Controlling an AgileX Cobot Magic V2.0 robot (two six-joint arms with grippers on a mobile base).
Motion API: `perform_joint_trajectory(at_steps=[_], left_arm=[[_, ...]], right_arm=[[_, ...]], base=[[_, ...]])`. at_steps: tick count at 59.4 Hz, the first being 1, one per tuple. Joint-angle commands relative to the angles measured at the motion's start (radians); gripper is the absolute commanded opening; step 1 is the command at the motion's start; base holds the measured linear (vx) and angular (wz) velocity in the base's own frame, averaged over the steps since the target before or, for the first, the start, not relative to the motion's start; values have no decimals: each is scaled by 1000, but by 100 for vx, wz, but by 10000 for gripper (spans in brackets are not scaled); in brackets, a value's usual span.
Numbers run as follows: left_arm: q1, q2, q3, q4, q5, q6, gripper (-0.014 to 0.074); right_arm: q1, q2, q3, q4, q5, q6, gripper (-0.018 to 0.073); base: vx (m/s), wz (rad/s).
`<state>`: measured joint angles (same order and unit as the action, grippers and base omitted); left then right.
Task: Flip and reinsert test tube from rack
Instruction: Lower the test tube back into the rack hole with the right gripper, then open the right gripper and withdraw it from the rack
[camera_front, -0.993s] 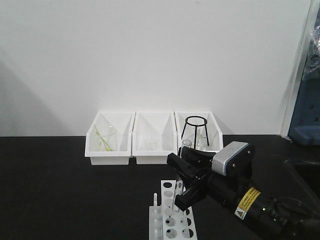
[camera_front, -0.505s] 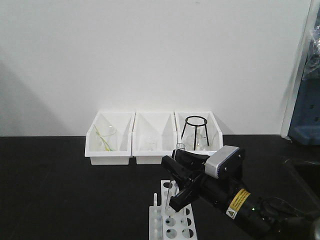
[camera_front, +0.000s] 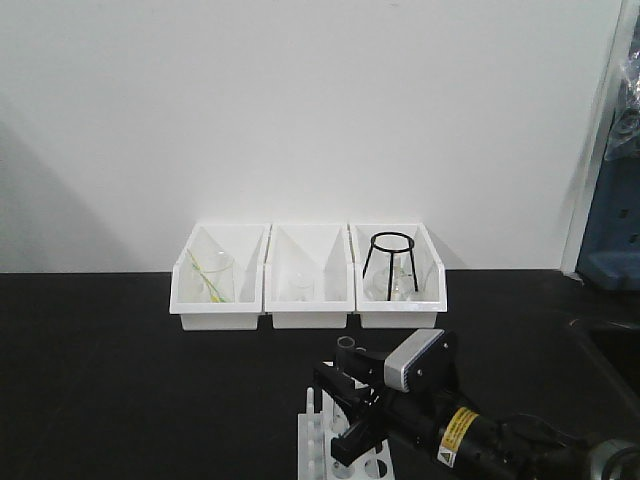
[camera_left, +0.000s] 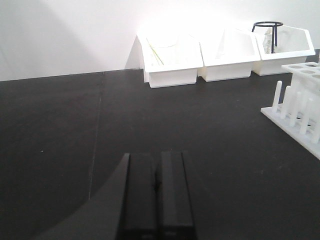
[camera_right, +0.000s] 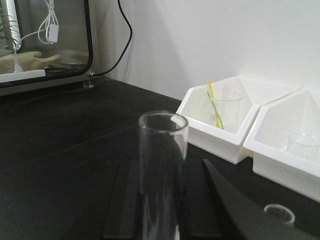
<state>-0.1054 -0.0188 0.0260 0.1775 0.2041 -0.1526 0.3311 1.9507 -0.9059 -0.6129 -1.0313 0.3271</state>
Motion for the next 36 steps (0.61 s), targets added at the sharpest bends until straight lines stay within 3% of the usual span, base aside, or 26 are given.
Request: perform_joint_trajectory(at_steps=[1,12,20,36], left_arm=[[0,-7,-4,-5,-82,-9,-6],[0,-7,-4,-5,-82,-9,-6],[0,-7,-4,-5,-82,-9,-6],[0,-7,-4,-5,-82,-9,-6]], right_arm=[[-1,-27,-29,10,-90,-4,-11],[-1,4,-29,9,-90,-4,6],[-1,7,-29,10,-89,-4,69],[-1,7,-29,10,-121,-4,351]], base=[[0,0],[0,0],[0,0],[0,0]])
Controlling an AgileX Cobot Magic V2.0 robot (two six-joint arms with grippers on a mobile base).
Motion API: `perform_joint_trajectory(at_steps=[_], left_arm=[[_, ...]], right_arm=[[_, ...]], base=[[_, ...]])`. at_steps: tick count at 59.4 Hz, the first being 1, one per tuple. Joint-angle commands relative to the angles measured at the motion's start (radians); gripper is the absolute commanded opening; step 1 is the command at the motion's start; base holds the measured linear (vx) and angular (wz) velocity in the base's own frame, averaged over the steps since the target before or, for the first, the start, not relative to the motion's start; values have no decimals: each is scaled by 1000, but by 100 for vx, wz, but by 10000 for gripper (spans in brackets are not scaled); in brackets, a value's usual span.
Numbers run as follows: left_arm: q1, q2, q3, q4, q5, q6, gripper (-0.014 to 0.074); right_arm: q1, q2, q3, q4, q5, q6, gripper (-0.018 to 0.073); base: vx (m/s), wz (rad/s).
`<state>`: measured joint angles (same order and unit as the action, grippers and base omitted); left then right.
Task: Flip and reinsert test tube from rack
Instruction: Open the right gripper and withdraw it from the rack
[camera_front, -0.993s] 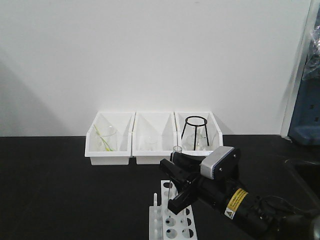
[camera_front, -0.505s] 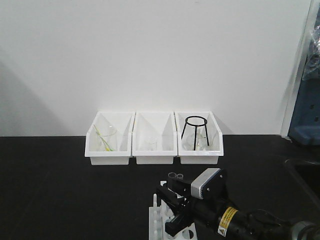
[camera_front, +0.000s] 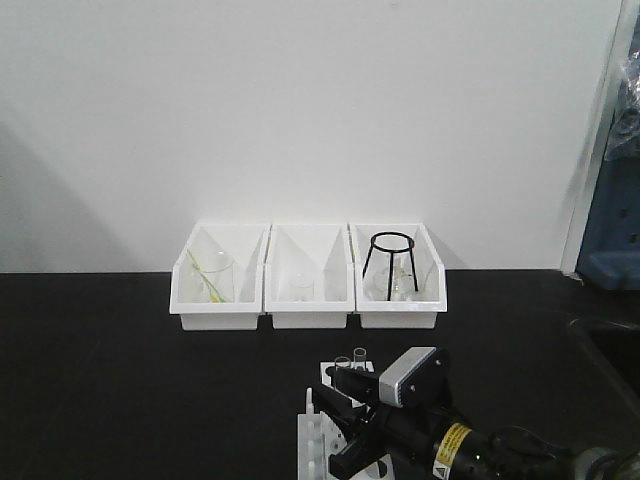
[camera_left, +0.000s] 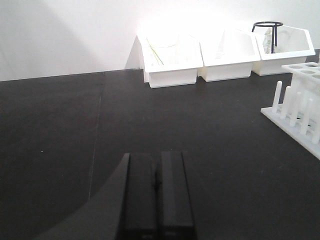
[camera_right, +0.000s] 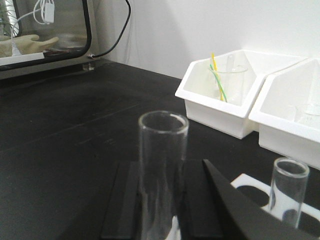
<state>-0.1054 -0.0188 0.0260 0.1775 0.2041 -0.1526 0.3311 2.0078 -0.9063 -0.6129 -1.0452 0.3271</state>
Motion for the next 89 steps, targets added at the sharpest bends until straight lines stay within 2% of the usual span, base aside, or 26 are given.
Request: perform_joint_trajectory(at_steps=[1,11,20,25,31,36,43,51,60,74,89], left_arm=[[0,-7,-4,-5,-82,-9,-6],[0,-7,-4,-5,-82,-9,-6],[0,-7,-4,-5,-82,-9,-6],[0,-7,-4,-5,-82,-9,-6],[0,-7,-4,-5,-82,-9,-6],[0,-7,-4,-5,-82,-9,-6],[0,-7,-4,-5,-82,-9,-6],[0,-7,-4,-5,-82,-9,-6],[0,-7,-4,-5,-82,-9,-6],[0,-7,-4,-5,-82,-9,-6],[0,-7,-4,-5,-82,-9,-6]], right_arm=[[-1,-50,-29,10,-110,-4,368],[-1,-59,-29,21,-127,1,513],[-1,-131,-29,29,-108,7,525],[-2,-204,-29,29,-77,25,489],[-2,-315,-29,29,19,95,387],[-2,-423,-27,19,146,148,242],[-2,-575,-27,-54,372,266,-18],[-2,-740,14,-172,542,468,-14],[-2,-946,169,-258,635,578,-13],[-2,-1233,394,-263,713,571,-13],[-2,-1403,504,-263,712,571,-13]], base=[[0,0],[0,0],[0,0],[0,0],[0,0],[0,0],[0,0],[0,0],[0,0],[0,0],[0,0]])
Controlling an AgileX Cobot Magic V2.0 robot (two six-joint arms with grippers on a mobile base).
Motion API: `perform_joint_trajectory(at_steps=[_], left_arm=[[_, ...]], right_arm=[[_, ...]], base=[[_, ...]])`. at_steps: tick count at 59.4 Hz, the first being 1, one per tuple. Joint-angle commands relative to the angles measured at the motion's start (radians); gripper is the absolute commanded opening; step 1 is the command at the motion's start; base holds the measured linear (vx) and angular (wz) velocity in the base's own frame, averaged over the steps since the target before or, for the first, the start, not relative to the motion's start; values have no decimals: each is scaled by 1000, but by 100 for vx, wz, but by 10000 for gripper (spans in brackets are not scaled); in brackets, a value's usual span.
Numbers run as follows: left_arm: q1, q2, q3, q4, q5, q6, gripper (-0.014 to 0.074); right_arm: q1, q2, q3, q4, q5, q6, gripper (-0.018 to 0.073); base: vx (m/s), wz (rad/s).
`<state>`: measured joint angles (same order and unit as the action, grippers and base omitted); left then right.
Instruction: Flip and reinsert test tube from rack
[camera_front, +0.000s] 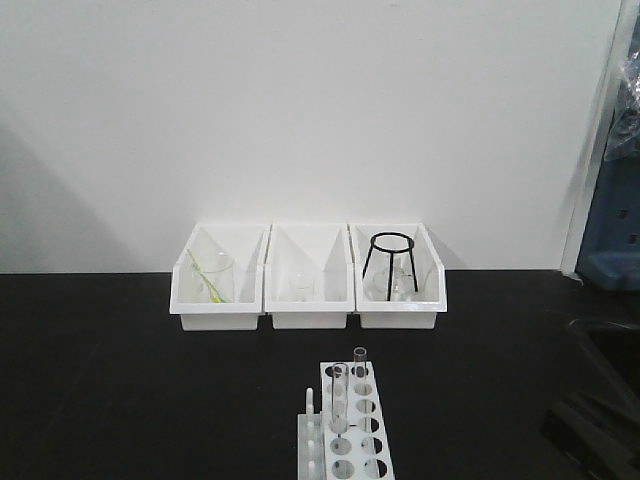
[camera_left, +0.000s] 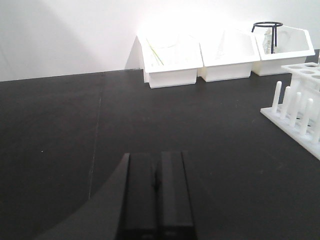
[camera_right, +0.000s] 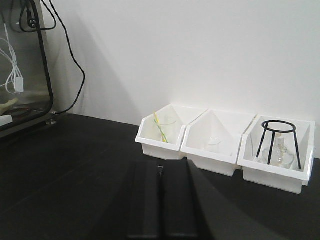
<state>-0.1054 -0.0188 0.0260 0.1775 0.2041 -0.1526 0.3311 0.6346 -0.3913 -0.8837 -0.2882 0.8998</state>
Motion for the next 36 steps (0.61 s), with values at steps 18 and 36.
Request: perform_joint_trajectory(at_steps=[18,36], left_arm=[[0,-7,-4,-5,-82,-9,-6],[0,-7,-4,-5,-82,-9,-6]], right_arm=[[-1,-50,6,20,-26,-1,-11],[-18,-207,101,498,288,-550,-11]], base=[[0,0],[0,0]])
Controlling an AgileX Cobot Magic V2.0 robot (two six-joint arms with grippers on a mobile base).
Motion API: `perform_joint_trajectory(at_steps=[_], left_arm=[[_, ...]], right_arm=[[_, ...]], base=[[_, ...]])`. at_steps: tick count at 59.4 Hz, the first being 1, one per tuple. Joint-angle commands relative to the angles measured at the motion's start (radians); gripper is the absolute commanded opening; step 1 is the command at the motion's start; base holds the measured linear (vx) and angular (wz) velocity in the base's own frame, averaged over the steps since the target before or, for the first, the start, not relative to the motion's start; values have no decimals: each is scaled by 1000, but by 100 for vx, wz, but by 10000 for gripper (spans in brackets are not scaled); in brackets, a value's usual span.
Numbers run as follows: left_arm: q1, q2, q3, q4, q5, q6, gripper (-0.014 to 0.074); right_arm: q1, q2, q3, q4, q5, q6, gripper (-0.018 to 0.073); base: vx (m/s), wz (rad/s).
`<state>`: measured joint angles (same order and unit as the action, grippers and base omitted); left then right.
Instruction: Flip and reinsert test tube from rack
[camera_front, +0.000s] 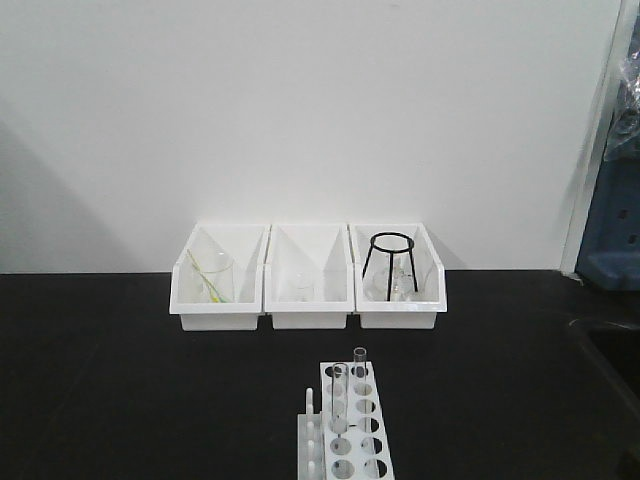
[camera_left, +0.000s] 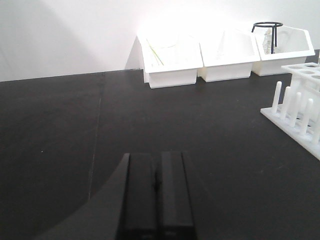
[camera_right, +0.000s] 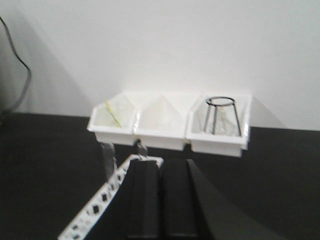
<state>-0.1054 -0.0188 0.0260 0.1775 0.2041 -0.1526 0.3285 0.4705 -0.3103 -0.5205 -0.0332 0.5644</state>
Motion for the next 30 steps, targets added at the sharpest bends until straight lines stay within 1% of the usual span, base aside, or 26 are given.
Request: perform_joint_trajectory(at_steps=[1,5,8,12,16,19,23,25,30], left_arm=[[0,-7,-4,-5,-82,-9,-6],[0,-7,-4,-5,-82,-9,-6],[0,-7,-4,-5,-82,-9,-6],[0,-7,-4,-5,-82,-9,-6],[0,-7,-4,-5,-82,-9,-6],[0,-7,-4,-5,-82,-9,-6],[0,-7,-4,-5,-82,-9,-6],[0,-7,-4,-5,-82,-9,-6],[0,-7,-4,-5,-82,-9,-6]], right_arm=[[-22,-54,33,155,48,-244,-11],[-70,-109,99,255,69,-358,-11],[-115,-148,146,315,69,-403,-11],[-194,-203,207,377,67,-421,-11],[-253,-252,260,388,65,-417,-11],[-278,-289,298,387,53,-417,-11],[-289,-347,348,385,33,-417,-11],[-289,-379,344,385,76,-417,-11],[-289,-450,343,385,95,-418,-11]], base=[[0,0],[0,0],[0,0],[0,0],[0,0],[0,0],[0,0],[0,0],[0,0]])
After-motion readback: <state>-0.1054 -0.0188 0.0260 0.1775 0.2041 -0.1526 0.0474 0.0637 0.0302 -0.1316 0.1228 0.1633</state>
